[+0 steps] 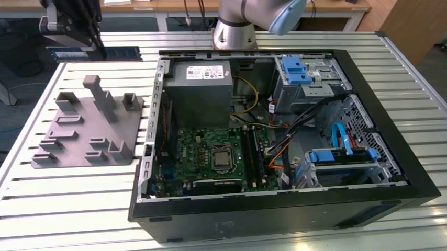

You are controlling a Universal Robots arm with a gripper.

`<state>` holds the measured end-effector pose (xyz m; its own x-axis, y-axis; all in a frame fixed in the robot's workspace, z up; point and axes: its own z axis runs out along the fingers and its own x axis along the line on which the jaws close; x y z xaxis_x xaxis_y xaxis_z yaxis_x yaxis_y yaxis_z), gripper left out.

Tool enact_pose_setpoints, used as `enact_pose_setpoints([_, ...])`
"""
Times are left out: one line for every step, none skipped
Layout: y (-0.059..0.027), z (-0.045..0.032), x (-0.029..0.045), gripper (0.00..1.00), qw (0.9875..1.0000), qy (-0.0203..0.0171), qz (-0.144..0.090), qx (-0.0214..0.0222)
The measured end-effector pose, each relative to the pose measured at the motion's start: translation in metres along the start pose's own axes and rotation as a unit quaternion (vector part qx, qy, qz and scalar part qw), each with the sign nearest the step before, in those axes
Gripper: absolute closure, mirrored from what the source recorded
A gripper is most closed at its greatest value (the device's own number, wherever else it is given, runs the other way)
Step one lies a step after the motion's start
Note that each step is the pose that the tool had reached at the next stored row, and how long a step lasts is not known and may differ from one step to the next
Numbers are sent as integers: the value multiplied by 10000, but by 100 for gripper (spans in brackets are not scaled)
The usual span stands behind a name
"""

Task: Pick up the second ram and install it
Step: 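Pick up the second ram and move it above second insertion slot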

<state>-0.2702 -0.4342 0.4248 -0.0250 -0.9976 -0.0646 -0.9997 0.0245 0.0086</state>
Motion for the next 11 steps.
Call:
enact_pose_setpoints([-28, 0, -1, 86, 10000, 0, 0, 0])
enact_pose_setpoints([-55, -1, -1, 86, 10000, 0, 0, -1])
enact_pose_setpoints([-81, -1, -2, 86, 10000, 0, 0, -1])
enact_pose_setpoints([-107, -1, -3, 86, 10000, 0, 0, -1])
enact_pose_setpoints([-135, -1, -3, 86, 10000, 0, 0, -1])
enact_pose_setpoints([-162, -1, -4, 86, 10000, 0, 0, -1])
enact_pose_setpoints([-188, -1, -5, 86, 10000, 0, 0, -1])
enact_pose_setpoints([-214, -2, -5, 86, 10000, 0, 0, -2])
enact_pose_setpoints([-240, -2, -6, 86, 10000, 0, 0, -2])
enact_pose_setpoints([-265, -2, -7, 86, 10000, 0, 0, -2])
enact_pose_setpoints([-293, -2, -7, 86, 10000, 0, 0, -2])
